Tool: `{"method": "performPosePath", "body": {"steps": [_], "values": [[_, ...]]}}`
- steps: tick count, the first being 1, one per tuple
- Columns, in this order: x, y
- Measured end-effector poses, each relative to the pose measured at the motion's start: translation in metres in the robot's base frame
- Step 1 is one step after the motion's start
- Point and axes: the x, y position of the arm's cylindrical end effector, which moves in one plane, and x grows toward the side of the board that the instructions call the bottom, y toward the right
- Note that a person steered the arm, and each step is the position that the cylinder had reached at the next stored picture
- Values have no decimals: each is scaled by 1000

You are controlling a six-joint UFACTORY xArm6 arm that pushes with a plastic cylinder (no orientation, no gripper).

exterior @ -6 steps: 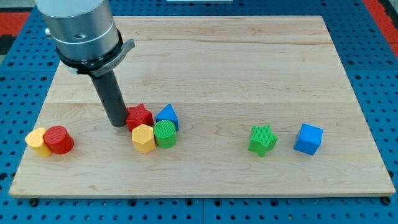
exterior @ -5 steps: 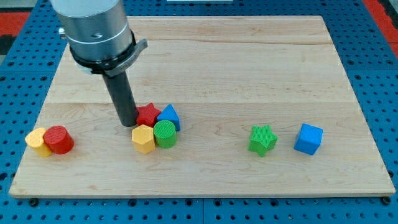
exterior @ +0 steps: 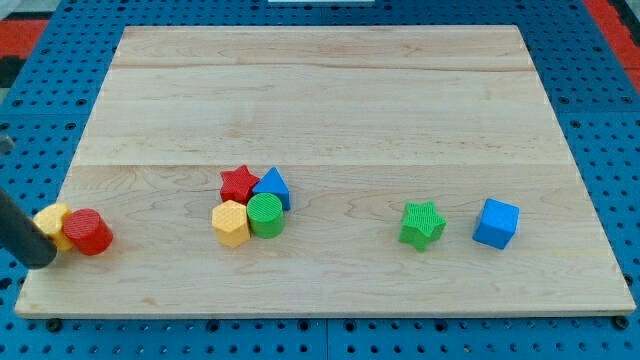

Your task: Move the yellow heart parallel to the top of the red star

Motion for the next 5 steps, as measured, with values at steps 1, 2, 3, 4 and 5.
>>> {"method": "performPosePath", "body": {"steps": [1, 2, 3, 4, 5], "values": [[-16, 10], [-57, 18], [-103, 16], [-125, 27], [-145, 63]]}}
